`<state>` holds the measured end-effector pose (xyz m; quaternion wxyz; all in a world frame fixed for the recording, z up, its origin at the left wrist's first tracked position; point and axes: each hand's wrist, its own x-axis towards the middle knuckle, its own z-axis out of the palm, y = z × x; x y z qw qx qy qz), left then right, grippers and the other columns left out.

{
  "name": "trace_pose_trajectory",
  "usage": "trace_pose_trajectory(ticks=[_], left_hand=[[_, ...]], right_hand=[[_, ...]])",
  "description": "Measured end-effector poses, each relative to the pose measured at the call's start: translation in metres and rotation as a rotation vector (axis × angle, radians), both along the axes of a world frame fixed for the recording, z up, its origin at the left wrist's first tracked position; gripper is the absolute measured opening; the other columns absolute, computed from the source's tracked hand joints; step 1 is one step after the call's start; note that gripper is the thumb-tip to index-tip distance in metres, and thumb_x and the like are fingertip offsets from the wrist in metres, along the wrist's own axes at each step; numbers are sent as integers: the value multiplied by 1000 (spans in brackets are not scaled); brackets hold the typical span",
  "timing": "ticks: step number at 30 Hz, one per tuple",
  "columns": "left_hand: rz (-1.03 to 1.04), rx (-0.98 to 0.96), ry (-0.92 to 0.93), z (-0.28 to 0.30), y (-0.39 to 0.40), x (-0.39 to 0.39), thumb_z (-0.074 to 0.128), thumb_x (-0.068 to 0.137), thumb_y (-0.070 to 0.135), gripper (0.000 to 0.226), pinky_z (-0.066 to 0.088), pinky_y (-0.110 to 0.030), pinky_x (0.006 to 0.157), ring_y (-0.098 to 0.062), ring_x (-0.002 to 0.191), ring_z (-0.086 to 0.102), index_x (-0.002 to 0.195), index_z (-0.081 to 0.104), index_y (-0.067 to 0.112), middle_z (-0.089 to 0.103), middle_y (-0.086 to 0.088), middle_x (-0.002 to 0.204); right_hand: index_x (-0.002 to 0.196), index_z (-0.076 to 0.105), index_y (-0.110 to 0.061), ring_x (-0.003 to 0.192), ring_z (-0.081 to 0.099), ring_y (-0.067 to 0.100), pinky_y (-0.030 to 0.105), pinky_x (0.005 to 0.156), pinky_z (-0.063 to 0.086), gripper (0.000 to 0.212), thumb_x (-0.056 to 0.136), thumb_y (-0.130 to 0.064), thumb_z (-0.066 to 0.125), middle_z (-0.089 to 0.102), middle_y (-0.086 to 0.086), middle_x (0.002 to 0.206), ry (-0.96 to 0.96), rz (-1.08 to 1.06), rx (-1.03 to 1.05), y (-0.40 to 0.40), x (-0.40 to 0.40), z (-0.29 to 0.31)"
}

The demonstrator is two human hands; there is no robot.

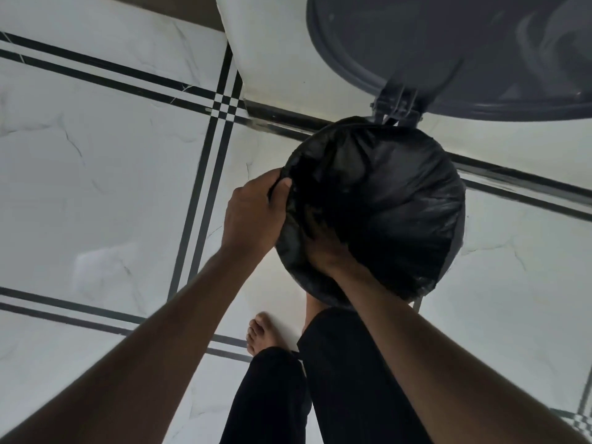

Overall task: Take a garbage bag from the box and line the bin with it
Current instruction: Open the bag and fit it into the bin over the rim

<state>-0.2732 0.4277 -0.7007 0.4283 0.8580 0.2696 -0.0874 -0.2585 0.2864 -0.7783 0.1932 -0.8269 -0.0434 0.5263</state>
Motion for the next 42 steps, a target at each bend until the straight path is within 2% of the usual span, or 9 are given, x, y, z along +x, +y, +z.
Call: trace_pose_trajectory(ticks=[5, 9, 14, 23, 25, 28, 35, 38, 42], left_hand=[[-28, 1, -44, -4, 2, -3, 40, 102, 38, 36, 57, -42, 85, -19, 92, 69, 117, 67, 21, 75, 5, 99], [-13, -19, -27, 0, 0, -2, 41, 102, 35, 34, 57, -43, 83, -18, 91, 69, 116, 68, 21, 74, 4, 96], [2, -31, 40, 6, 0, 3, 41, 100, 35, 32, 55, -46, 81, -24, 89, 67, 113, 68, 20, 73, 1, 93], [-44, -19, -33, -4, 7, -4, 39, 100, 40, 36, 55, -44, 79, -23, 89, 69, 110, 68, 20, 74, 2, 92], [-41, -26, -38, -5, 8, -4, 39, 100, 41, 37, 55, -44, 79, -24, 90, 69, 111, 68, 20, 74, 1, 93], [-29, -42, -26, -3, 7, -4, 41, 101, 39, 34, 55, -43, 79, -24, 91, 68, 111, 68, 21, 74, 1, 93], [-2, -72, 13, 1, 7, 0, 43, 99, 37, 32, 55, -45, 83, -21, 93, 69, 109, 69, 20, 75, 2, 95], [19, -83, 13, 2, 5, 0, 43, 99, 37, 33, 55, -44, 85, -20, 94, 69, 110, 69, 20, 75, 3, 96], [31, -62, -33, -3, 4, -2, 46, 101, 33, 29, 56, -42, 83, -17, 91, 69, 111, 70, 21, 74, 5, 94]], right_hand=[[146, 42, -21, 139, 39, 27, 16, 107, 37, 49, 103, -43, 35, 41, 8, 153, 159, 221, -119, -28, -13, -47], [138, 53, -19, 132, 49, 32, 41, 106, 39, 41, 101, -33, 43, 52, 11, 144, -72, 479, -203, -27, 13, -18], [112, 67, -20, 101, 68, 31, 38, 81, 53, 27, 95, -28, 48, 73, 8, 105, -519, 680, -43, -30, 39, 51], [150, 37, -13, 142, 35, 36, 38, 115, 30, 54, 103, -39, 37, 39, 16, 153, -368, 843, -545, -69, 103, -26], [151, 31, -4, 145, 29, 35, 19, 113, 27, 55, 104, -34, 36, 32, 19, 157, -277, 803, -552, -76, 99, -38], [151, 33, -12, 145, 30, 31, 41, 120, 25, 59, 101, -43, 36, 32, 12, 158, -193, 735, -563, -78, 94, -36], [121, 60, -13, 116, 58, 38, 39, 99, 46, 37, 95, -34, 44, 62, 19, 124, -310, -19, -136, -39, 74, 28], [149, 34, -24, 141, 36, 30, 45, 118, 26, 65, 93, -57, 35, 38, 13, 154, -165, -263, 25, -18, 47, 25], [157, 10, -32, 152, 1, 28, 60, 118, 1, 78, 92, -72, 20, 6, 4, 166, -17, 30, -157, 1, 21, -23]])
